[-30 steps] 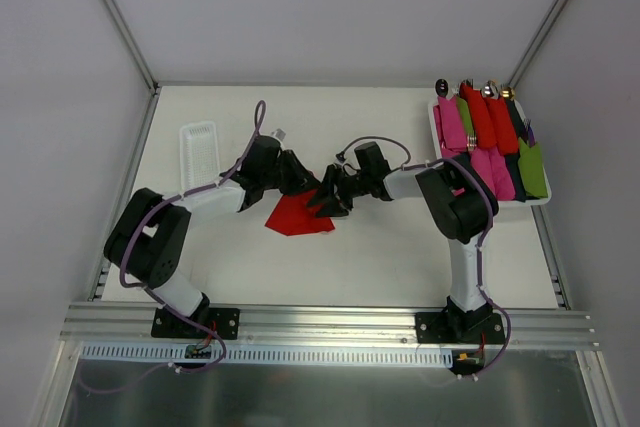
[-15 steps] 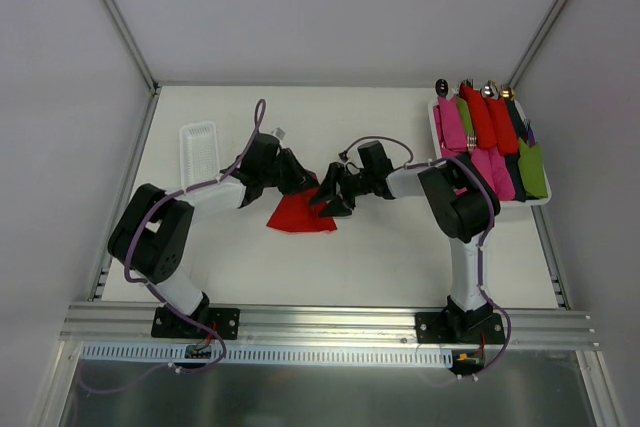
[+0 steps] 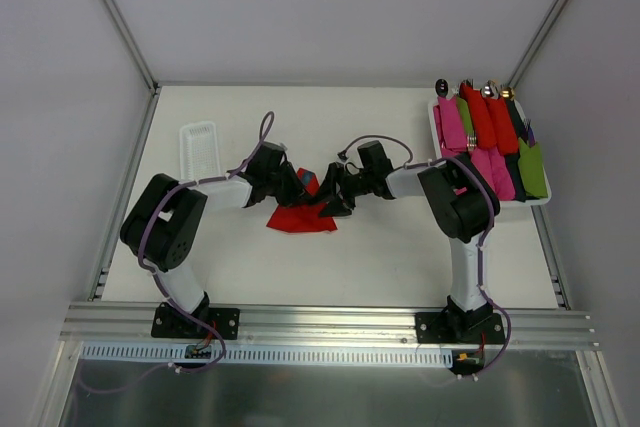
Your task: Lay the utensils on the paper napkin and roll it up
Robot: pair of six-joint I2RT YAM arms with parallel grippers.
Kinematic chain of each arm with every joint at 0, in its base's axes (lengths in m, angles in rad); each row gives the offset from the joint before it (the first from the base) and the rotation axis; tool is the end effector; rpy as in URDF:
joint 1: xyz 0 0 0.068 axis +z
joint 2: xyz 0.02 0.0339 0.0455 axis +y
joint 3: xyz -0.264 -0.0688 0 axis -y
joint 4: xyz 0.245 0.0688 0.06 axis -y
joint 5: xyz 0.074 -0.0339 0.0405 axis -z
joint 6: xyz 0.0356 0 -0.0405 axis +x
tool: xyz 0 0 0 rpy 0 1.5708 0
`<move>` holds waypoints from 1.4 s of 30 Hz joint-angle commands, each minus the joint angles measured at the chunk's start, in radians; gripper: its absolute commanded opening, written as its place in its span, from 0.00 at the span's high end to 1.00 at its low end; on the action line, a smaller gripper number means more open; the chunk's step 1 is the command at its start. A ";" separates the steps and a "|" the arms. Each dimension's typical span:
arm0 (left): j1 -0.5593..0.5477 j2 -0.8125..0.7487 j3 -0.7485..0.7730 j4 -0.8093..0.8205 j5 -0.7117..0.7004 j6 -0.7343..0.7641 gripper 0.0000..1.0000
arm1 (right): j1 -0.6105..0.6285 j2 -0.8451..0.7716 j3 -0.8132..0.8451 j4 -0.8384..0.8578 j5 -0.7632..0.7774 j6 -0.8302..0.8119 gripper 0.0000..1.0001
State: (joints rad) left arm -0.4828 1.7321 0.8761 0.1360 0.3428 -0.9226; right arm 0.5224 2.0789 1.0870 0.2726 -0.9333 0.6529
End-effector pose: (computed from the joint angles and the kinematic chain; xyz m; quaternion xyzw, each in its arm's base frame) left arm 0.3037 -0.1727 0.1575 -0.1271 0.8913 -0.3814 0.2099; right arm 0.3361 0.2265 0.1092 -0.1324 0.8237 0.5455 0.0798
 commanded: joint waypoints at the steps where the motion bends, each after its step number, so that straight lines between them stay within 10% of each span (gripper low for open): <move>1: 0.001 -0.029 0.014 -0.047 0.019 0.031 1.00 | 0.005 0.012 0.002 -0.056 0.079 -0.049 0.36; 18: 0.006 0.004 -0.048 -0.084 -0.028 0.054 1.00 | 0.007 -0.029 -0.044 -0.013 0.071 0.010 0.41; 42: 0.006 0.023 -0.109 -0.041 0.031 0.209 1.00 | -0.036 -0.037 0.318 -0.285 0.073 -0.315 0.80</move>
State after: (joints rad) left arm -0.4824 1.7405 0.7975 0.1604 0.3626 -0.8146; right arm 0.4793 2.0373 1.3544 0.0254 -0.7944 0.4061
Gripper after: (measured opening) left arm 0.005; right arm 0.205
